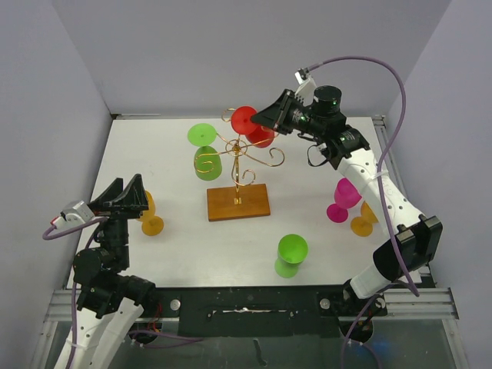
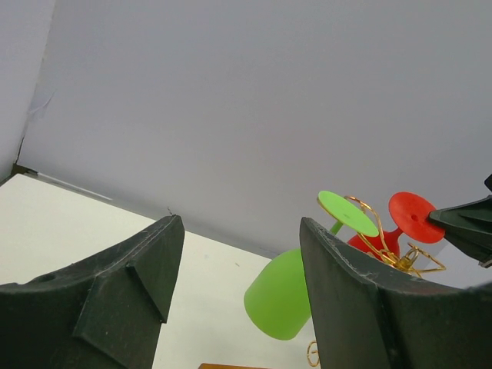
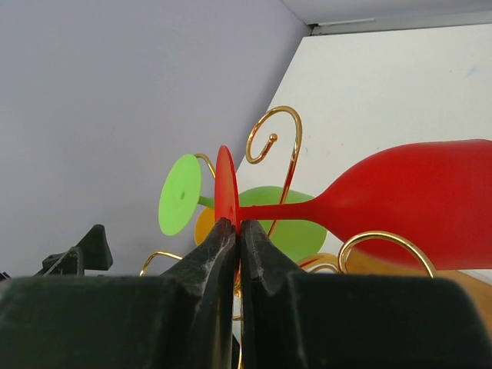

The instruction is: Place the wine glass upside down on the wine glass rack

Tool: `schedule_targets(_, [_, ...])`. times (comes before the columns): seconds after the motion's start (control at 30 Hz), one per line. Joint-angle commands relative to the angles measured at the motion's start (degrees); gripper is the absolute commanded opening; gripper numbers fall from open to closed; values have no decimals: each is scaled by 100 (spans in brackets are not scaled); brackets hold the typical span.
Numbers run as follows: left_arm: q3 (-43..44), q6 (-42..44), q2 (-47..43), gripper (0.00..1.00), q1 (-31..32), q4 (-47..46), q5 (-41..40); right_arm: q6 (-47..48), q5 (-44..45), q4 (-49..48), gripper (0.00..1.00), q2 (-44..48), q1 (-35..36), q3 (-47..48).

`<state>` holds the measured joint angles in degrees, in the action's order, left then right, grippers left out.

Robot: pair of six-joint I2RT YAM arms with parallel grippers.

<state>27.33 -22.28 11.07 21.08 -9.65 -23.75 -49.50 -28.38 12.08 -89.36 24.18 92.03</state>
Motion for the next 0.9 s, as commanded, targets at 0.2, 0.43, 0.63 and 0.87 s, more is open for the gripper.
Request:
schedule_targets(0.2, [9, 71, -63, 60, 80, -162, -42, -391, -176, 72, 0, 287, 7, 37])
schedule_targets(0.43, [9, 66, -70, 60, 96, -143, -73, -352, 84, 465, 0, 465, 3, 55])
schedule_targets(0.63, [9, 68, -61, 60, 106, -132, -71, -403, 282, 650, 0, 704, -50, -71])
schedule_targets(0.87, [14, 57, -78, 60, 107, -116, -76, -521, 188, 684, 0, 858, -209, -210])
